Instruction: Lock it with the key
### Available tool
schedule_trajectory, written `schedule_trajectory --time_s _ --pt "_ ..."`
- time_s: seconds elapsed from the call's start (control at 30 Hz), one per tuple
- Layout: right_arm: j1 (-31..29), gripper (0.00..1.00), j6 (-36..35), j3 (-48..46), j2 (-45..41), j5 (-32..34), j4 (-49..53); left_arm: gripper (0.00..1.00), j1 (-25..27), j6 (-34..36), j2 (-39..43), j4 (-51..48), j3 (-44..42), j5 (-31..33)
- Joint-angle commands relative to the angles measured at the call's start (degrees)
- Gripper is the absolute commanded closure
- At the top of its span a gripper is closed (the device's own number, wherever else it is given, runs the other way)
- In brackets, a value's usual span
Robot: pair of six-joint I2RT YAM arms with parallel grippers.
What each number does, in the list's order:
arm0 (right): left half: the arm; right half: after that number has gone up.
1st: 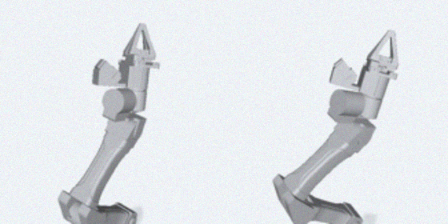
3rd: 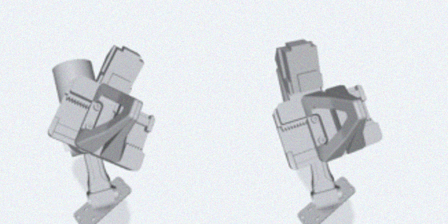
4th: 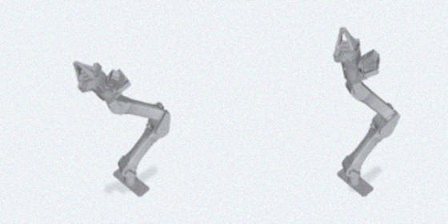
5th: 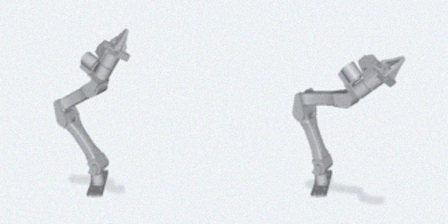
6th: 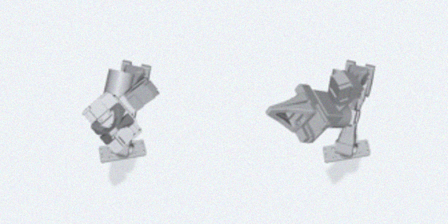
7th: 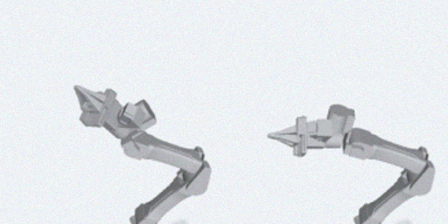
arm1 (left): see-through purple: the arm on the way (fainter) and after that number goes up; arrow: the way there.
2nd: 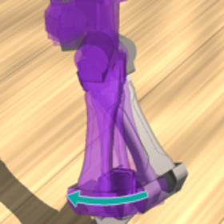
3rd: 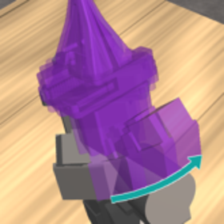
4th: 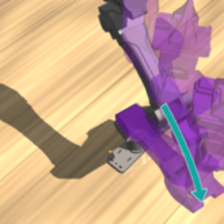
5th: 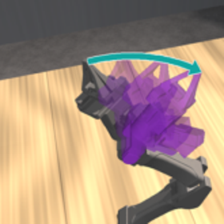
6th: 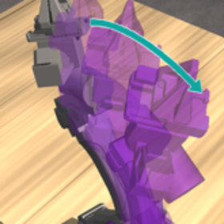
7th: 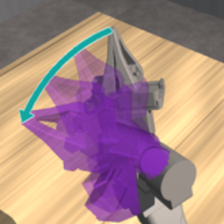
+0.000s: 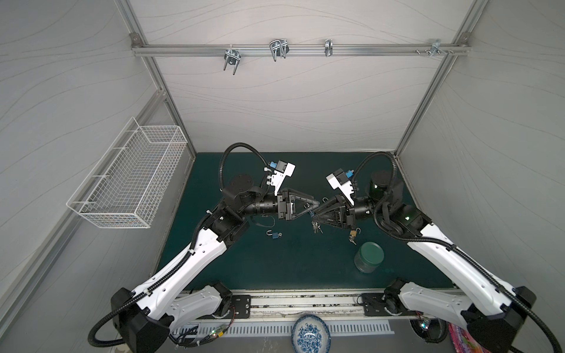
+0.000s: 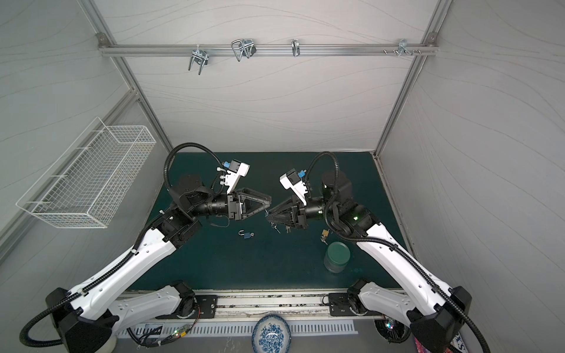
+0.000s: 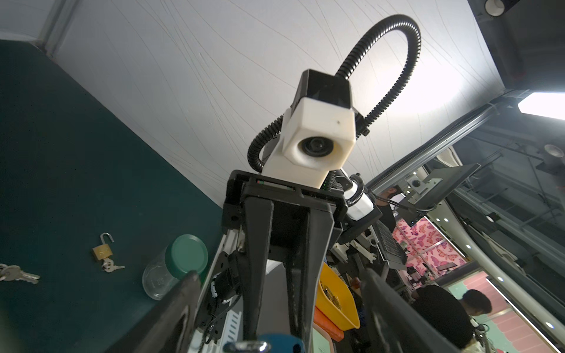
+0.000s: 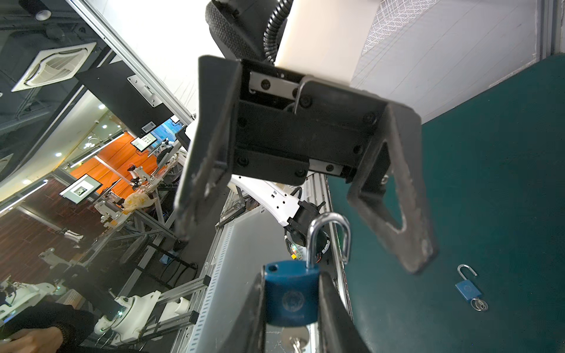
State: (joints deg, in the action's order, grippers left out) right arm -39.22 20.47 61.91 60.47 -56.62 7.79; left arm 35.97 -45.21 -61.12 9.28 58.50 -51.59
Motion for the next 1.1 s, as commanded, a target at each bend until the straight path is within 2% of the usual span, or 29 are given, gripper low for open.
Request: schedule_trajectory --time_s 0.0,0.1,0.47,0.93,1.07 --pt "0.29 1.0 0.15 0.9 -0.3 0.17 -1.04 0.24 0.66 -0.45 -0.31 4.85 3.15 -2.02" --pt "0.36 1.0 -0.28 0.75 -0.98 2.89 0.14 0.28 0.68 -0.15 0.25 4.19 3.02 -1.11" --pt "1.38 1.0 -1.22 -0.39 -3.06 6.03 1.89 0.48 0.68 2.4 1.97 0.1 3.0 1.31" --pt "1.67 1.0 -0.72 -0.3 -3.53 3.98 1.46 0.74 0.68 5.36 2.76 -4.85 2.68 4.9" --pt "1.65 1.0 -0.91 -0.21 -3.25 3.89 1.95 0.87 0.67 5.6 2.68 -5.5 2.67 6.1"
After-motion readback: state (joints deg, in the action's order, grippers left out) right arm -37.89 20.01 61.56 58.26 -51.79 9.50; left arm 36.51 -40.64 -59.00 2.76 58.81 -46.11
